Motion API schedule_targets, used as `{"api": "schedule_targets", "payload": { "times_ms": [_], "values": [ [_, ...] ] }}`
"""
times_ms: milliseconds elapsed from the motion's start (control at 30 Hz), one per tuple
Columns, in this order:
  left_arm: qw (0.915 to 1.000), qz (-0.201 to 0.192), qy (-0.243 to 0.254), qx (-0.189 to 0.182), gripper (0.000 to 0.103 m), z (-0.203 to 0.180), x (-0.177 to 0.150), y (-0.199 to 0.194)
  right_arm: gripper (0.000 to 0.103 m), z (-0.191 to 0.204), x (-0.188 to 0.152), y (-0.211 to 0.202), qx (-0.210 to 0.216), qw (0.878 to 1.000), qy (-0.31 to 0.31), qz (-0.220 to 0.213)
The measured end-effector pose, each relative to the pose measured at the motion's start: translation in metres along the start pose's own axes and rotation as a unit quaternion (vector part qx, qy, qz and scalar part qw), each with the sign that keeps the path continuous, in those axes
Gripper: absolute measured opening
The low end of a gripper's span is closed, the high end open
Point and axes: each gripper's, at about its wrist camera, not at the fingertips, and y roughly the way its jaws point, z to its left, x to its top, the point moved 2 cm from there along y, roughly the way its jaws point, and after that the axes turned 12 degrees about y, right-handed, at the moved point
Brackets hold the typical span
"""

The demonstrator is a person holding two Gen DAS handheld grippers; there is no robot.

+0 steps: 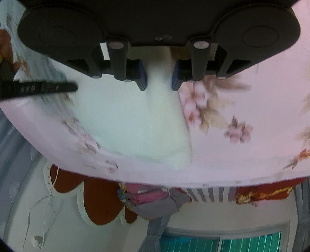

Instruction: Fold small clothes

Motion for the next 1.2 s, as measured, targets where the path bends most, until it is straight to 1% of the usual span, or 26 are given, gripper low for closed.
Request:
{"api": "schedule_targets", "payload": {
  "times_ms": [33, 100, 167, 200, 233, 333, 400, 433, 467, 500, 533, 567, 600, 633, 700, 733, 767, 800, 867, 900, 933, 1033, 1200],
  "values": [
    [1.0, 0.006, -0.003, -0.004, 0.027, -0.002, -0.009, -0.004, 0.025, 0.005, -0.004, -0.008, -0.008, 1.0, -0.012, -0.004],
    [0.9998, 0.013, -0.01, -0.007, 0.027, -0.01, -0.028, -0.011, 0.025, 0.011, -0.016, -0.023, -0.006, 0.999, -0.038, -0.013],
    [0.9998, 0.009, -0.018, -0.007, 0.027, -0.015, -0.043, -0.022, 0.025, 0.013, -0.037, -0.023, -0.002, 0.998, -0.059, 0.008],
    [0.9997, 0.01, -0.019, -0.006, 0.027, -0.017, -0.047, -0.026, 0.025, 0.012, -0.05, -0.019, -0.014, 0.997, -0.078, 0.018],
    [0.9998, 0.012, -0.017, -0.005, 0.027, -0.019, -0.049, -0.03, 0.025, 0.007, -0.061, -0.02, -0.02, 0.996, -0.09, 0.004],
    [0.9998, 0.017, -0.006, -0.005, 0.028, -0.023, -0.057, -0.039, 0.025, -0.005, -0.069, -0.03, -0.014, 0.999, -0.051, -0.006],
    [0.9998, 0.018, 0.004, -0.002, 0.03, -0.025, -0.06, -0.042, 0.025, -0.003, -0.072, -0.031, -0.019, 0.998, -0.058, -0.007],
    [0.9998, 0.02, 0.002, 0.0, 0.033, -0.024, -0.059, -0.043, 0.025, -0.002, -0.072, -0.032, -0.022, 0.998, -0.064, -0.005],
    [0.9998, 0.021, -0.002, 0.005, 0.039, -0.022, -0.058, -0.046, 0.025, 0.001, -0.073, -0.034, -0.026, 0.997, -0.07, -0.003],
    [0.9997, 0.017, -0.004, 0.018, 0.045, -0.021, -0.055, -0.05, 0.025, 0.002, -0.072, -0.035, -0.033, 0.997, -0.076, -0.003],
    [0.9993, 0.003, -0.005, 0.036, 0.063, -0.02, -0.052, -0.056, 0.025, 0.002, -0.072, -0.039, -0.041, 0.996, -0.077, -0.009],
    [0.999, -0.012, -0.008, 0.043, 0.08, -0.018, -0.049, -0.06, 0.025, 0.006, -0.071, -0.046, -0.046, 0.996, -0.076, -0.023],
    [0.9988, -0.027, -0.014, 0.04, 0.082, -0.017, -0.045, -0.063, 0.025, 0.01, -0.07, -0.055, -0.041, 0.996, -0.075, -0.041],
    [0.9988, -0.029, -0.018, 0.034, 0.079, -0.018, -0.041, -0.063, 0.025, 0.014, -0.07, -0.062, -0.034, 0.995, -0.072, -0.057],
    [0.9995, -0.021, -0.014, 0.019, 0.077, -0.022, -0.035, -0.056, 0.025, 0.026, -0.071, -0.067, -0.015, 0.994, -0.075, -0.072],
    [0.9997, -0.02, -0.013, 0.011, 0.074, -0.025, -0.034, -0.053, 0.025, 0.032, -0.073, -0.065, -0.009, 0.994, -0.082, -0.07],
    [0.9998, -0.015, -0.01, 0.003, 0.073, -0.03, -0.035, -0.049, 0.025, 0.039, -0.076, -0.061, -0.004, 0.994, -0.093, -0.064],
    [1.0, -0.004, -0.002, -0.003, 0.074, -0.035, -0.036, -0.043, 0.025, 0.046, -0.08, -0.056, 0.0, 0.993, -0.104, -0.055],
    [0.9988, 0.045, 0.022, -0.002, 0.075, -0.046, -0.045, -0.026, 0.025, 0.053, -0.089, -0.044, 0.002, 0.992, -0.121, -0.033],
    [0.9983, 0.053, 0.026, -0.003, 0.076, -0.047, -0.049, -0.021, 0.025, 0.053, -0.094, -0.037, -0.011, 0.991, -0.132, -0.022],
    [0.9986, 0.044, 0.028, -0.002, 0.076, -0.048, -0.052, -0.023, 0.025, 0.049, -0.098, -0.031, -0.04, 0.989, -0.139, -0.019],
    [0.9987, 0.044, 0.026, -0.004, 0.077, -0.047, -0.055, -0.025, 0.025, 0.036, -0.097, -0.035, -0.046, 0.991, -0.124, -0.027],
    [0.9987, 0.046, 0.02, 0.003, 0.077, -0.049, -0.054, -0.027, 0.025, 0.036, -0.096, -0.036, -0.052, 0.99, -0.13, -0.024]
  ]
}}
